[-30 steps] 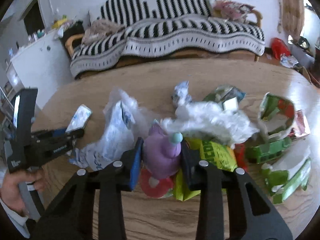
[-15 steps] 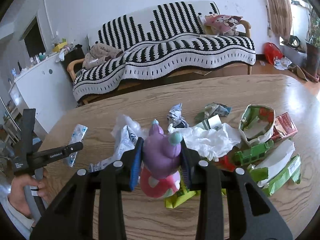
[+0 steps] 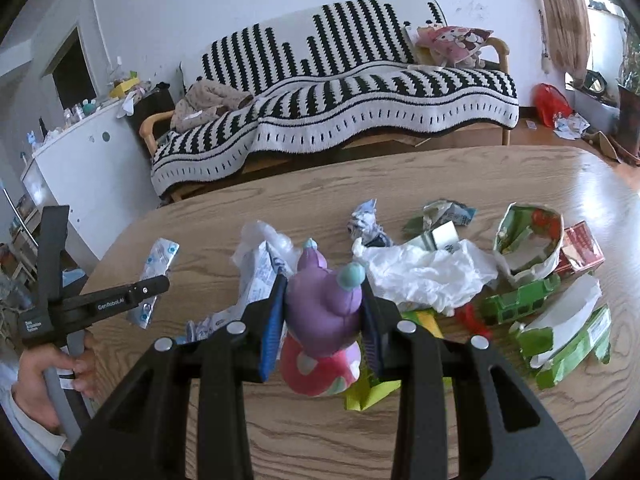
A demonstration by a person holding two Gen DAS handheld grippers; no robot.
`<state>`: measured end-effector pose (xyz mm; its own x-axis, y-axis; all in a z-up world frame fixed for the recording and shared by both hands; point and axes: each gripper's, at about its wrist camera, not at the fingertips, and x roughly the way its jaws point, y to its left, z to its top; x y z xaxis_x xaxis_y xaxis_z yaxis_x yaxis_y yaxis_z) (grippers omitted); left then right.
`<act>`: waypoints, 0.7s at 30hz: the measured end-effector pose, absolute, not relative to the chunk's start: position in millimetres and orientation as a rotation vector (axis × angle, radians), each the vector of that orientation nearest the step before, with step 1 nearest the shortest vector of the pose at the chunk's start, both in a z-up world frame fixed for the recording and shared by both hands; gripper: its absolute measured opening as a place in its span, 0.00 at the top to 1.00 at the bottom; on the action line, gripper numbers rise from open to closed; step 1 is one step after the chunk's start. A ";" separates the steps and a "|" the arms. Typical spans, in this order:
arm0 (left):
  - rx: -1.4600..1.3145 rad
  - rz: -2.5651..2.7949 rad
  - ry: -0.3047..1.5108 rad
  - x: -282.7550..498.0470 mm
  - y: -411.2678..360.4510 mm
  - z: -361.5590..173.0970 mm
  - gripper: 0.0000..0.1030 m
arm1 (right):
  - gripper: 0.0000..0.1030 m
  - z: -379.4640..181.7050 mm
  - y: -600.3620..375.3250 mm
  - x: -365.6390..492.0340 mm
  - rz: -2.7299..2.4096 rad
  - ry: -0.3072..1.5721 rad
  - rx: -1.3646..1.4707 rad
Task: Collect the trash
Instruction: 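Carry the blister pack and toy over the black bin with both tools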
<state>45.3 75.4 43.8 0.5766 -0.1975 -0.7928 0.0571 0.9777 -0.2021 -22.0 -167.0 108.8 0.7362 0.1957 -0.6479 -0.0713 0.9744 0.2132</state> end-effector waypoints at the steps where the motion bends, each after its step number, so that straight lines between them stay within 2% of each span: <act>1: -0.166 -0.154 0.942 44.3 75.1 45.5 0.68 | 0.67 109.1 -166.1 -22.1 0.150 0.730 0.178; 5: -0.190 -0.190 0.900 29.8 65.9 65.9 0.68 | 0.67 115.7 -165.5 -24.8 0.168 0.717 0.224; 10: -0.189 -0.270 0.784 -20.5 24.7 111.0 0.68 | 0.67 149.5 -185.3 -55.7 0.169 0.624 0.336; 16: -0.086 -0.484 0.743 -104.0 -69.3 147.0 0.68 | 0.67 190.2 -254.7 -140.1 0.078 0.523 0.370; 21: -0.033 -0.680 0.822 -165.8 -154.8 135.7 0.68 | 0.67 188.7 -328.3 -227.9 -0.067 0.532 0.389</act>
<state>-165.8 -154.8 135.7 0.4832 -0.5700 -0.6646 0.5455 0.7897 -0.2806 -227.9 -328.3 188.7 0.8613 0.0374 -0.5066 0.1624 0.9247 0.3443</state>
